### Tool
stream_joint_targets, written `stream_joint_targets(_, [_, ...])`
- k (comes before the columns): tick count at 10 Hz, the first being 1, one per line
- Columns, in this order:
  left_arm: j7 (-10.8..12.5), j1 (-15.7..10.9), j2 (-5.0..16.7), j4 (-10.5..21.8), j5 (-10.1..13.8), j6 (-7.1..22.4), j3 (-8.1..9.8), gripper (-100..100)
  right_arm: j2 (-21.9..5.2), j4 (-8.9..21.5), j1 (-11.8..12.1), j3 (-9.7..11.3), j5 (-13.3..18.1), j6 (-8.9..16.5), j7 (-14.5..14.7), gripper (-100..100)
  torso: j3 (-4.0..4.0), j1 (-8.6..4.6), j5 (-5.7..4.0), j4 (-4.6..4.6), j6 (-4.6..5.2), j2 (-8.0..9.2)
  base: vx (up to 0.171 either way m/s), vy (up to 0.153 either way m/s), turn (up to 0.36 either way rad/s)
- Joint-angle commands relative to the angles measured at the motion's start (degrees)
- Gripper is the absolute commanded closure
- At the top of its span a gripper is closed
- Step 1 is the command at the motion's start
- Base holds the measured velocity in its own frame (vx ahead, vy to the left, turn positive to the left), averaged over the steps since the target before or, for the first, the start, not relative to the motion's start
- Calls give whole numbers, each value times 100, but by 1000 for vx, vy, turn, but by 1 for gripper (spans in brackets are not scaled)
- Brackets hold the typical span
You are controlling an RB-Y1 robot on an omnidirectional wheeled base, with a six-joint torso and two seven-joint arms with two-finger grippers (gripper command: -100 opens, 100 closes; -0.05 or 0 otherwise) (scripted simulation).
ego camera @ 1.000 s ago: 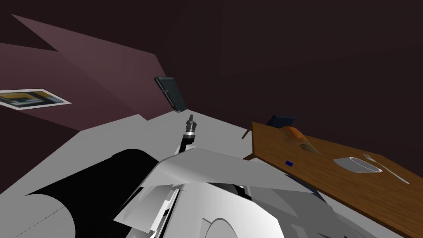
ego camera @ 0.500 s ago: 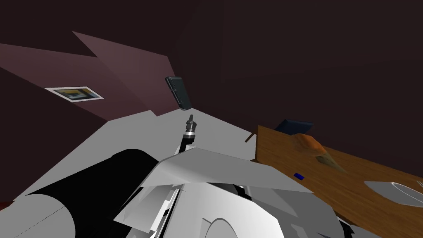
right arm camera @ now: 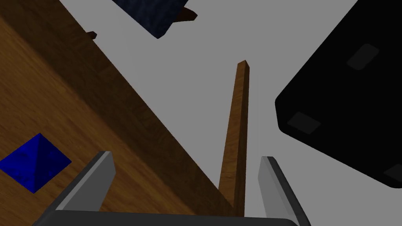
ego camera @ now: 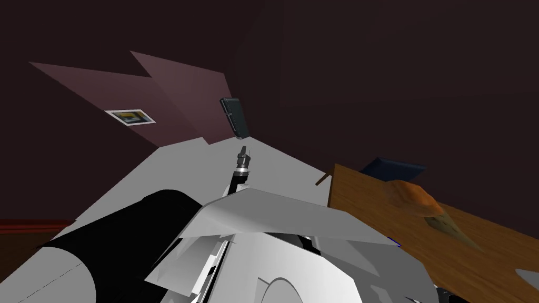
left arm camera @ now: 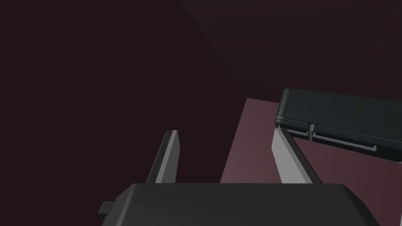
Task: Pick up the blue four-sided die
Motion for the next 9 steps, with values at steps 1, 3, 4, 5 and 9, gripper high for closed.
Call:
stream_joint_targets(1, [0,0,0,0,0,0,0,0,-151,153,-42,115,238,53,-130,-100,0,0,0,0,0,0,61,-159,277])
stream_joint_targets(3, [0,1,0,0,0,0,1,0,-179,274,-86,147,354,38,-142,-100,-7,-15,-5,-3,-1,-13,65,-125,187])
stream_joint_targets(4, [0,2,0,0,0,0,1,0,-179,289,-86,147,354,38,-142,-100,-7,1,-5,-3,7,-10,27,-41,-32])
stream_joint_targets(5, [0,1,-1,0,0,0,0,0,-191,398,-124,175,452,23,-153,-100,-1,23,0,-1,8,0,27,-41,111])
stream_joint_targets(9, [0,2,0,0,0,0,1,0,-149,484,-179,251,629,5,-208,0,-8,11,-4,-4,8,-11,56,-99,158])
